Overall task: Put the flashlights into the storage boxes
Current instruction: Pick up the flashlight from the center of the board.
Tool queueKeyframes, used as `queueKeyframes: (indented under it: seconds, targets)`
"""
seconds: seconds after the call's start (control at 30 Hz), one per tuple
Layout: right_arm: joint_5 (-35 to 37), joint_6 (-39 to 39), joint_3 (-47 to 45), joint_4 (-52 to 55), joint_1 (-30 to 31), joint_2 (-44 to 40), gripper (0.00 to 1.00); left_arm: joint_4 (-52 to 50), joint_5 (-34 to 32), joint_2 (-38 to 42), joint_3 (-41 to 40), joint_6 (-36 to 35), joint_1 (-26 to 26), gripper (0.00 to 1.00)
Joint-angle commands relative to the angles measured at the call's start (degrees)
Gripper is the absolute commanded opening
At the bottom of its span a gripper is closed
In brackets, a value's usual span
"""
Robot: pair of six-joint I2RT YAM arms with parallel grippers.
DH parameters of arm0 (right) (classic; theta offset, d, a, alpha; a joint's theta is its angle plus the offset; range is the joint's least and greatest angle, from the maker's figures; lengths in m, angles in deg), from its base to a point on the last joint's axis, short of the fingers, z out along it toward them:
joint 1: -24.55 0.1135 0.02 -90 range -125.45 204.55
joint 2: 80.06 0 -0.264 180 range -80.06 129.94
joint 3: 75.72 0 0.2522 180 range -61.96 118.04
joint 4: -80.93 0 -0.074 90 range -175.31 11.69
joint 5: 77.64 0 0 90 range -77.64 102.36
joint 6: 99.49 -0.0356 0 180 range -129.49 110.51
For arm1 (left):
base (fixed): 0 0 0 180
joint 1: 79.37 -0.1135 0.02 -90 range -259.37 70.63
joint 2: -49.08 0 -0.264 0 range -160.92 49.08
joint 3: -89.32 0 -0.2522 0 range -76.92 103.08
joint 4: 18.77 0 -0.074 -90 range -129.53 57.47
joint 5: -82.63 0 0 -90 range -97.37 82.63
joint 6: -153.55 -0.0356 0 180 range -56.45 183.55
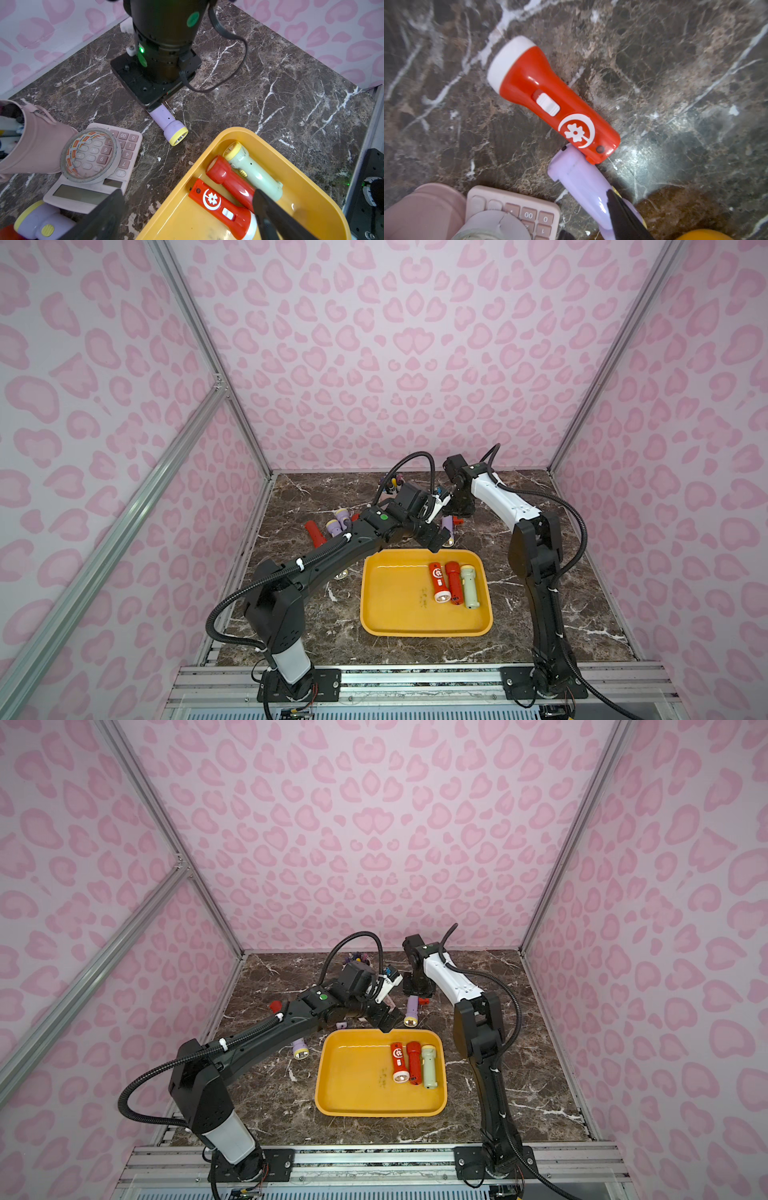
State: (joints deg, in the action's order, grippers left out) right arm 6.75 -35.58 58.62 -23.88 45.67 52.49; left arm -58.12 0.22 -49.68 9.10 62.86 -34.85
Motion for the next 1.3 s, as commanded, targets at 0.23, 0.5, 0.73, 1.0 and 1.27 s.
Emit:
queueKeyframes:
  seconds: [0.23,0.5,0.73,1.0,1.27]
  targets:
    - [-2.39,0.09,-3.24,-1.14,-0.01,1.45,0.47,-0.02,1.98,-1.96,1.74,-0.2,-1.34,0.98]
    - [-2.74,-0.17,-2.21,-1.92,-0.21,3.8,0.47,-0.07,2.16,-1.36,0.91,-0.33,-1.77,0.98]
    - [-2.82,-0.46,-0.4,-2.45,-0.72,6.21,0.46,-0.51,1.73,-0.32,0.03,-0.55,-2.19,0.98]
    - [-3.01,-0.46,3.37,-1.61,-1.38,9.4,0.46,-0.98,1.24,0.44,-0.67,-0.5,-2.59,0.98]
    - [-2.53,-0.28,6.52,0.7,-1.39,10.75,0.33,-0.96,0.8,1.66,-1.81,-0.32,-2.8,0.98]
